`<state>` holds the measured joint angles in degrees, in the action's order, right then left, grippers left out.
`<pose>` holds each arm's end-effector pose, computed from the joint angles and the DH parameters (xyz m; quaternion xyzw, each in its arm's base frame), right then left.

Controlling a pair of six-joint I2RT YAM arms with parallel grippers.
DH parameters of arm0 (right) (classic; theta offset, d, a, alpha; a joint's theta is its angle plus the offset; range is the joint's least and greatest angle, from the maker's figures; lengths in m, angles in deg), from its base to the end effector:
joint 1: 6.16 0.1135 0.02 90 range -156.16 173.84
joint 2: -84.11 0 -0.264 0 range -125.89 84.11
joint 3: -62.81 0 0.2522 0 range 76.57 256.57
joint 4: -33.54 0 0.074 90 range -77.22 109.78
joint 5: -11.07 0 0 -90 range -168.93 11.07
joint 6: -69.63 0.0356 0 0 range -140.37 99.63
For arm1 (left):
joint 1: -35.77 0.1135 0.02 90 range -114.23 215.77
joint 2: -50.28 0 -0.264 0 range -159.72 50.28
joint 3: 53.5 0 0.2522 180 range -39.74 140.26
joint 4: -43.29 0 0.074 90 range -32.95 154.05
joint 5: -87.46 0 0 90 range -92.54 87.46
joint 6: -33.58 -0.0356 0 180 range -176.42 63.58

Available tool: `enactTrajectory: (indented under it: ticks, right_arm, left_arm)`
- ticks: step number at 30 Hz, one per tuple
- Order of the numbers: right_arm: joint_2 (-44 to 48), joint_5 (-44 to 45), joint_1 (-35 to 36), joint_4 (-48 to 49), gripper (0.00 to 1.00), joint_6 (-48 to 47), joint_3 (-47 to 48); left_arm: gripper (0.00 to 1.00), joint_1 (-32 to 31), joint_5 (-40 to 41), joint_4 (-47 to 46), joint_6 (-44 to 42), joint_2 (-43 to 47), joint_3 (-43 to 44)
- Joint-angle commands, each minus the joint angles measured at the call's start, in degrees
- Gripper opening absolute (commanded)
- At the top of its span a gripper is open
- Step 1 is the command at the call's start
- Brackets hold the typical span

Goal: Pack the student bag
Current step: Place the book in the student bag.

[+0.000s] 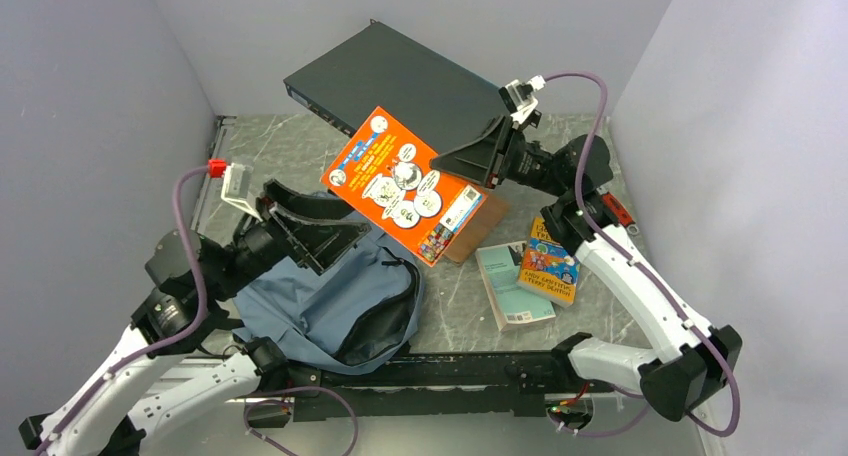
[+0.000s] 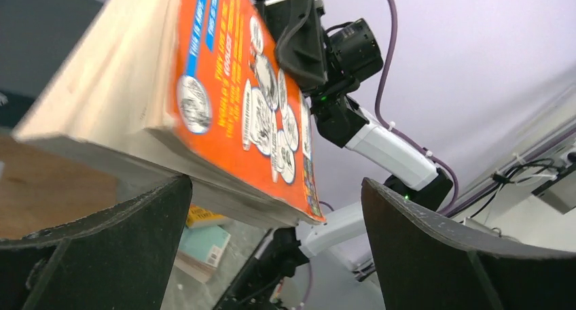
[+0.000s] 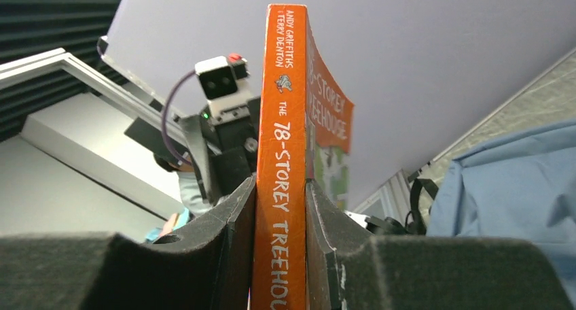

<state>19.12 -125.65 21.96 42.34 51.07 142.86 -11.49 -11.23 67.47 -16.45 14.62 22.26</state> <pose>0.2011 0.1369 0.4581 -0.1239 0.5882 0.7271 0.3316 0.0662 -0.0796 0.4598 0.0985 0.5956 -0.5821 0.5448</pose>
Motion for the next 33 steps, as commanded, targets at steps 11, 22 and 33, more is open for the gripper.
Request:
enactTrajectory:
  ticks: [11, 22, 33]
  right_arm:
    - [0.3, 12.5, 1.9, 12.4, 0.00, 6.4, -1.9]
    - [-2.7, 11.6, 2.0, 22.1, 0.00, 15.4, -2.4]
    - [-3.4, 11.8, 2.8, 24.2, 0.00, 16.8, -5.0]
  left_arm:
    - [1.00, 0.1, 10.2, -0.1, 19.2, 5.6, -7.3]
    - [1.00, 0.1, 11.5, -17.0, 16.1, 3.3, -12.7]
    - [1.00, 0.1, 7.6, -38.4, 16.3, 0.9, -17.9]
